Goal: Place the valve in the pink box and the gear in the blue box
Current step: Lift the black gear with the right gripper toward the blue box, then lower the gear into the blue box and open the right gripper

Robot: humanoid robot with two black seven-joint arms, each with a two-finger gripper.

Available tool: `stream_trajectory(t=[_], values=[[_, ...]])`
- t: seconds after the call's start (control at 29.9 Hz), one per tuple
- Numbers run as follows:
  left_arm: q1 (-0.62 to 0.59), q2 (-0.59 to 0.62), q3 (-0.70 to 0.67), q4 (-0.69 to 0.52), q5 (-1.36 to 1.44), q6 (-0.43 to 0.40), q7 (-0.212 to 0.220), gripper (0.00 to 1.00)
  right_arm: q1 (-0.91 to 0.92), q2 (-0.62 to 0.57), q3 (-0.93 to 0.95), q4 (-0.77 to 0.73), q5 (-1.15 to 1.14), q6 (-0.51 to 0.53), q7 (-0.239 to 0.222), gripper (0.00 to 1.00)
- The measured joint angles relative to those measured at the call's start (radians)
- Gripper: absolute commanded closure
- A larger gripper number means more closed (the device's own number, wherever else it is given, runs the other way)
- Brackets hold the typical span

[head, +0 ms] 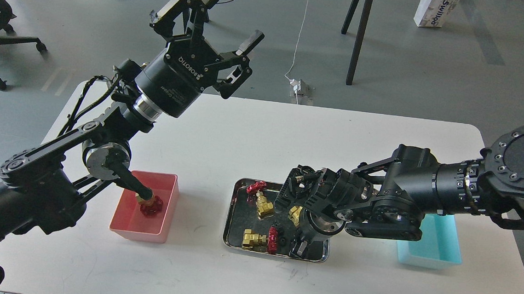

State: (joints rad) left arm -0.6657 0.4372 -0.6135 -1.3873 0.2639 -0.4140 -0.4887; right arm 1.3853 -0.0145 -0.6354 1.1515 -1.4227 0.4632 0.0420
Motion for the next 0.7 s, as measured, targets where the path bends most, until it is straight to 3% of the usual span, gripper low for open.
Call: stream_trajectory(t=[0.13,0.27,0.47,0.7], values=[[0.006,0.0,0.0,0.0,0.0,0.0,0.0,0.16,0.061,-0.064,0.039,0.052,0.031,0.0,0.0,0.8],[0.013,-0.001,0.0,0.001,0.001,0.0,0.0,0.16,0.136,-0.214,0.106,0.122,0.089,0.0,0.002,0.82],[0.014,-0.005,0.0,0.011,0.001,0.0,0.0,0.16,0.149,-0.585,0.224,0.235,0.109,-0.011,0.004,0.82],[0.014,-0.054,0.006,0.033,0.001,0.002,0.0,0.16,-0.006,-0.958,0.265,0.306,0.103,-0.048,0.007,0.82]])
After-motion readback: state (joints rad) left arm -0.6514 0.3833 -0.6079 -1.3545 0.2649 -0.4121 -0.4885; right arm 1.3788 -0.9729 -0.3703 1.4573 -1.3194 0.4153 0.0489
